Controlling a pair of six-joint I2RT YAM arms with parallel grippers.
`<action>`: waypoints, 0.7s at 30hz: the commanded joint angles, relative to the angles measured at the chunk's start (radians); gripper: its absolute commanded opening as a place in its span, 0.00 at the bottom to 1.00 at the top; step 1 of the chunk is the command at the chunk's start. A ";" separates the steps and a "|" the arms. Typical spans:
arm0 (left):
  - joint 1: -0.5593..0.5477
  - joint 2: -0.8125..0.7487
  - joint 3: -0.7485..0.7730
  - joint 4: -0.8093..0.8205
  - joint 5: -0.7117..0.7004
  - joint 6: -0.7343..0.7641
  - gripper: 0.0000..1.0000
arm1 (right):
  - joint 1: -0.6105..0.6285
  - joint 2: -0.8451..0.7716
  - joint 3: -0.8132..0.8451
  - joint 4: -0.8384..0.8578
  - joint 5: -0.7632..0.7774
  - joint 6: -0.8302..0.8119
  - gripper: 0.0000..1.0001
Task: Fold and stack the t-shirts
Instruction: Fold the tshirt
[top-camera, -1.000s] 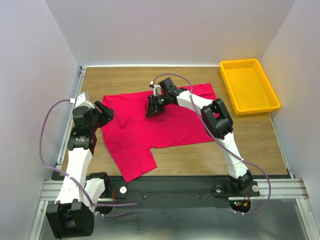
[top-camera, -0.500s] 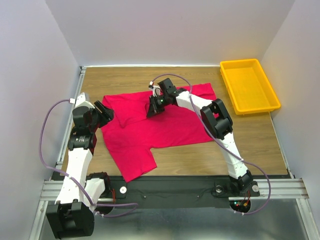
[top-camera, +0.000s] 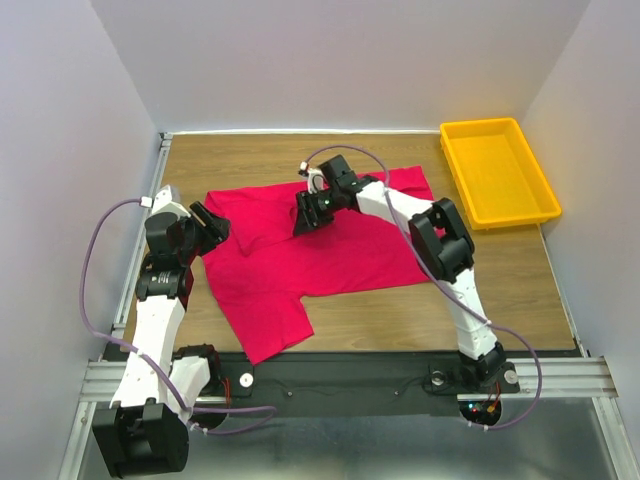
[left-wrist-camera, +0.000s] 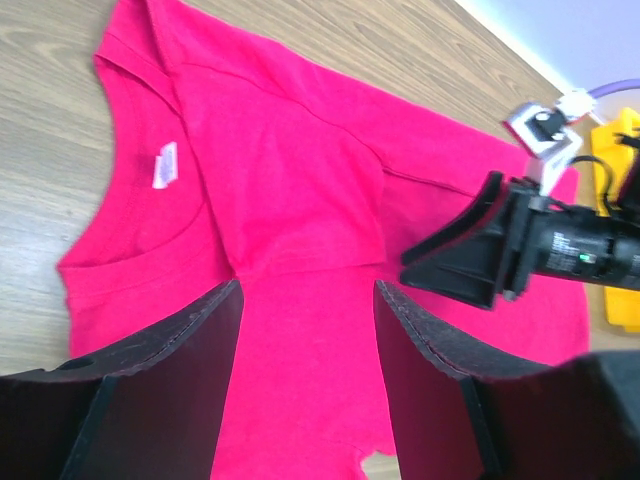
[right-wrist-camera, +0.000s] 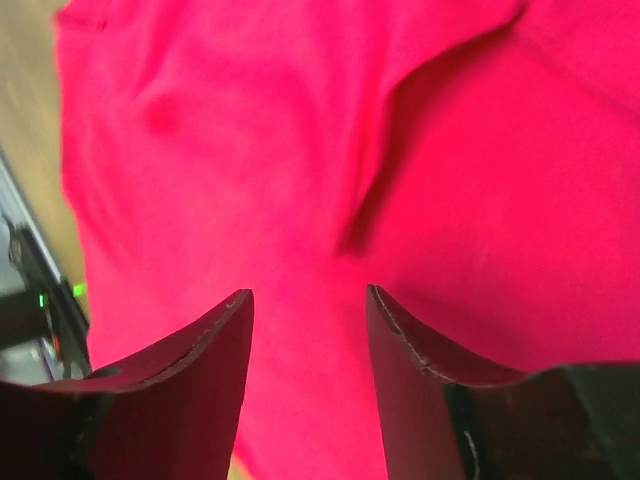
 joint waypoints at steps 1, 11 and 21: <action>0.005 0.004 0.007 0.003 0.101 -0.037 0.66 | 0.004 -0.230 -0.063 -0.057 0.000 -0.246 0.57; -0.012 0.018 0.000 -0.197 0.284 -0.110 0.66 | -0.116 -0.905 -0.659 -0.184 0.161 -0.839 0.70; -0.039 -0.072 -0.038 -0.373 0.297 -0.120 0.66 | -0.638 -1.149 -1.062 -0.319 0.287 -0.948 0.70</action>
